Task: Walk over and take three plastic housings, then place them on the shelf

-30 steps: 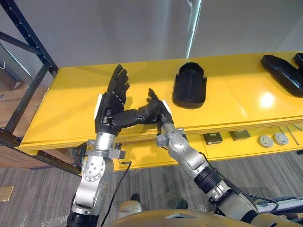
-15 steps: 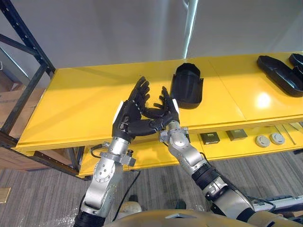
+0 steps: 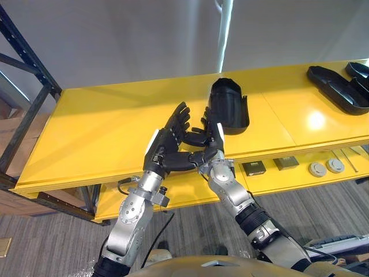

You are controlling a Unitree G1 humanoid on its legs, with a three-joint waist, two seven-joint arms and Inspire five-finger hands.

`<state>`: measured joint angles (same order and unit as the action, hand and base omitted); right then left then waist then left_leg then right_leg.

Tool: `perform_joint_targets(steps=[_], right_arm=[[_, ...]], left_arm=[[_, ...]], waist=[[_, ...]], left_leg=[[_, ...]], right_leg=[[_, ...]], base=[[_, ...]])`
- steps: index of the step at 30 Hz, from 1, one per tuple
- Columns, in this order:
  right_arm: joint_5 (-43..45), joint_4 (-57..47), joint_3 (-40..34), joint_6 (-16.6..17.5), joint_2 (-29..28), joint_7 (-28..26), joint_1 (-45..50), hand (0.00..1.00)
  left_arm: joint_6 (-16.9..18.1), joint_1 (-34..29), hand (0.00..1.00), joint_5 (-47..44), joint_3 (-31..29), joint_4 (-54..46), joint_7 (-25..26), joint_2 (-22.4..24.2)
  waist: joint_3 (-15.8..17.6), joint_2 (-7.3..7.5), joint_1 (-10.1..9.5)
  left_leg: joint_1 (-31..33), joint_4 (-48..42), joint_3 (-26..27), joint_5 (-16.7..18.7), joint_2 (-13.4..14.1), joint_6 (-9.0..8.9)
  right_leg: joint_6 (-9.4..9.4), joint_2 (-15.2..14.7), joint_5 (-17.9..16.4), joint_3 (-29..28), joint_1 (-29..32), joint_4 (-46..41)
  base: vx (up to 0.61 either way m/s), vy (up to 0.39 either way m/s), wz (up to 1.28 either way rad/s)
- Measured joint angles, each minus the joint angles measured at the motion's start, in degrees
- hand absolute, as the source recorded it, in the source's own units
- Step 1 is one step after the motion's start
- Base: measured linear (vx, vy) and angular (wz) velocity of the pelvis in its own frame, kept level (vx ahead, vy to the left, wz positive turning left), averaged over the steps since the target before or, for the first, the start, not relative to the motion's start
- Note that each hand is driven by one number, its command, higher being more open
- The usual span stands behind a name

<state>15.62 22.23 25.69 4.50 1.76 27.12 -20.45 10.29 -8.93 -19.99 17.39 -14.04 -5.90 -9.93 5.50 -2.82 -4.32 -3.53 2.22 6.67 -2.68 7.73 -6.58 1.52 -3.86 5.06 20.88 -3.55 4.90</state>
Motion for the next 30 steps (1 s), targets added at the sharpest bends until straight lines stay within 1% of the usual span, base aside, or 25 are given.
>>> perform_joint_targets(steps=[3,8,14,19,26,30], right_arm=[[-1.5,-0.1,-0.3,0.1,0.0,0.8,0.3,1.00],[-1.5,-0.6,-0.6,2.0,0.0,1.0,1.7,1.00],[-1.5,-0.8,-1.3,2.1,0.0,1.0,1.8,1.00],[-1.7,-2.7,-1.9,2.1,0.0,1.1,3.6,1.00],[-2.2,-2.7,-2.0,2.1,0.2,3.2,4.1,1.00],[-3.0,-2.7,-2.1,2.1,0.3,3.2,4.2,1.00]], left_arm=[[0.0,0.0,1.00,0.0,0.1,0.0,0.0,0.0],[0.0,0.0,1.00,0.1,0.4,0.0,0.0,-0.1],[-0.1,0.0,1.00,0.1,1.1,0.2,-0.1,-0.1],[-0.2,0.0,1.00,0.1,1.4,0.5,-0.4,-0.1],[-0.2,0.2,1.00,0.1,2.1,1.4,-0.5,-0.1],[-0.2,0.3,1.00,0.1,2.1,1.7,-0.6,-0.1]], waist=[[0.0,-0.01,0.05],[0.0,-0.03,0.11],[-0.1,-0.11,0.30],[-0.6,-0.46,0.84],[-1.0,-0.88,1.46],[-1.0,-0.88,1.44]], left_leg=[[0.0,0.0,0.1,0.0,0.0,0.00],[0.0,0.0,0.3,0.0,0.0,0.00],[0.0,0.0,0.8,0.0,0.0,0.01],[0.0,0.1,0.9,0.0,0.0,0.02],[-0.1,0.0,1.0,0.0,0.0,0.02],[-0.1,0.0,1.1,0.0,0.0,0.02]], right_leg=[[0.03,0.0,0.0,-0.1,0.0,0.0],[0.04,0.0,0.0,-0.2,0.1,0.0],[0.13,0.0,0.1,-0.7,0.4,0.0],[0.11,0.0,0.3,-0.9,0.5,0.0],[0.29,0.0,0.2,-1.0,0.5,0.0],[0.25,0.0,0.3,-1.1,0.5,0.0]], base=[[0.00,0.000,0.00],[0.00,0.000,0.00],[0.00,0.008,-0.03],[0.00,0.000,0.00],[0.00,0.000,0.00],[0.00,0.000,0.00]])
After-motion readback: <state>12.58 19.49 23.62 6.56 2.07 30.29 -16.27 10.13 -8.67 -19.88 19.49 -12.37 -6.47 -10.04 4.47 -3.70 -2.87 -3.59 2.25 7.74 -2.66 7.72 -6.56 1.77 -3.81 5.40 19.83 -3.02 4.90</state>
